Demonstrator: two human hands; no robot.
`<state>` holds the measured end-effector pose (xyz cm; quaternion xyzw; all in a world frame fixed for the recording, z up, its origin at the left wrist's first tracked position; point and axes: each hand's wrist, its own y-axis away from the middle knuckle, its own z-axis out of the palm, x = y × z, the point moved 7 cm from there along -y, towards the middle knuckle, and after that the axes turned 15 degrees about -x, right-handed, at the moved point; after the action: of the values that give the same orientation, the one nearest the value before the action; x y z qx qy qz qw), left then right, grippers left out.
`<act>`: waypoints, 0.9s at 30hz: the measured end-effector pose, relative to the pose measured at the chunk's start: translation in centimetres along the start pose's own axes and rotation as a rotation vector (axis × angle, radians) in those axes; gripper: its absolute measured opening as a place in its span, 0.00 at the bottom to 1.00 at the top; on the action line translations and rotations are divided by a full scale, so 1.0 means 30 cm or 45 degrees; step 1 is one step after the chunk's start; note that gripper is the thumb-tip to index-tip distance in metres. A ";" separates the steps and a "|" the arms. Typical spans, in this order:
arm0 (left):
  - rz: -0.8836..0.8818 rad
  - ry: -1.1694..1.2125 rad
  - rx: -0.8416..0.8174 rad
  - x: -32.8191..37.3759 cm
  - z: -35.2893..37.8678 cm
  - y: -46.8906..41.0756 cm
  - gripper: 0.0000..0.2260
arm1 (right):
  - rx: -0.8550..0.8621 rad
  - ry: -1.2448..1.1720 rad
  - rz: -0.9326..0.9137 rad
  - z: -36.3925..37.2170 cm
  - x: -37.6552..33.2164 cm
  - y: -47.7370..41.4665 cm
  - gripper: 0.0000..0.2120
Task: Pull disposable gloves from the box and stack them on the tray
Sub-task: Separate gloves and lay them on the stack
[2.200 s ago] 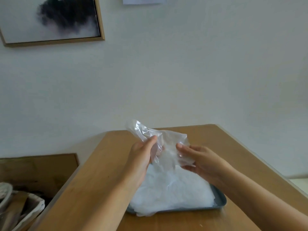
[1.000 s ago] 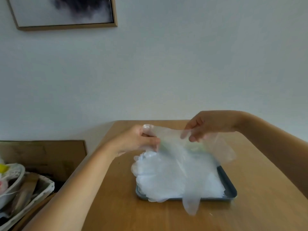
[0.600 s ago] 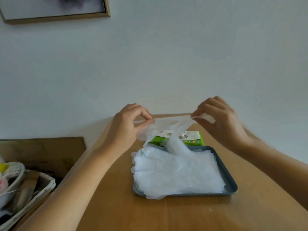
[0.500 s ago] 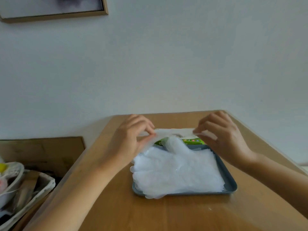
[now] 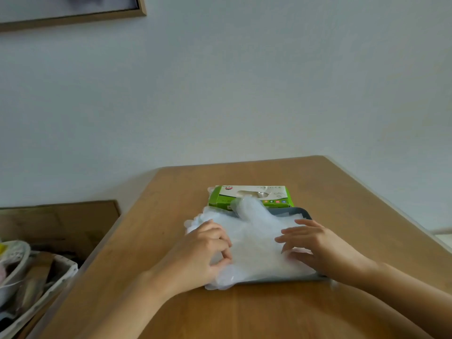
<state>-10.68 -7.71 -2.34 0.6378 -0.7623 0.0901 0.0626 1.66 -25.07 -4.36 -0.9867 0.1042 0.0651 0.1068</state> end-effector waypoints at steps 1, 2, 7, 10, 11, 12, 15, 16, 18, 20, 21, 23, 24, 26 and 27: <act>-0.033 0.033 -0.019 0.001 -0.010 0.003 0.09 | -0.041 -0.040 0.014 0.009 0.009 0.001 0.07; -0.065 0.094 -0.007 0.002 -0.031 0.005 0.12 | -0.086 -0.083 0.021 0.017 0.015 0.002 0.08; -0.150 0.546 0.226 0.080 -0.186 -0.018 0.18 | -0.236 -0.201 -0.014 0.003 -0.008 0.004 0.13; -0.116 0.493 0.185 0.165 -0.189 -0.098 0.16 | -0.339 -0.286 -0.008 -0.007 -0.021 0.007 0.22; -0.125 0.444 0.075 0.185 -0.151 -0.138 0.16 | -0.352 -0.301 -0.012 -0.009 -0.026 0.007 0.23; -0.148 0.380 -0.071 0.187 -0.090 -0.179 0.18 | -0.360 -0.311 -0.017 -0.012 -0.031 0.006 0.22; -0.243 0.071 -0.514 0.163 0.089 -0.232 0.28 | -0.409 -0.302 0.027 -0.008 -0.030 0.004 0.20; -0.277 -0.006 -0.592 0.133 0.132 -0.233 0.32 | -0.424 -0.276 0.040 -0.008 -0.029 -0.001 0.19; -0.316 -0.038 -0.653 0.082 0.180 -0.225 0.36 | -0.412 -0.181 0.074 -0.015 -0.023 -0.018 0.17; -0.324 -0.015 -0.640 0.053 0.207 -0.220 0.38 | -0.402 -0.114 0.139 -0.031 -0.022 -0.044 0.15; -0.320 -0.016 -0.627 0.050 0.214 -0.220 0.38 | -0.433 -0.119 0.163 -0.029 -0.028 -0.055 0.16; -0.331 -0.029 -0.601 0.047 0.222 -0.224 0.37 | -0.599 -0.146 0.148 0.005 -0.042 -0.072 0.27; -0.341 -0.043 -0.598 0.045 0.225 -0.226 0.37 | -0.706 -0.143 0.126 0.030 -0.050 -0.071 0.31; -0.377 -0.041 -0.625 0.031 0.226 -0.216 0.39 | -0.856 -0.077 0.114 0.068 -0.038 -0.057 0.33; -0.400 -0.022 -0.646 0.020 0.223 -0.205 0.41 | -0.894 -0.044 0.137 0.074 -0.021 -0.042 0.34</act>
<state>-4.62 -10.78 -8.40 0.7126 -0.6530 -0.1195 0.2268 1.10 -23.24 -6.16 -0.9550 0.1256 0.1193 -0.2409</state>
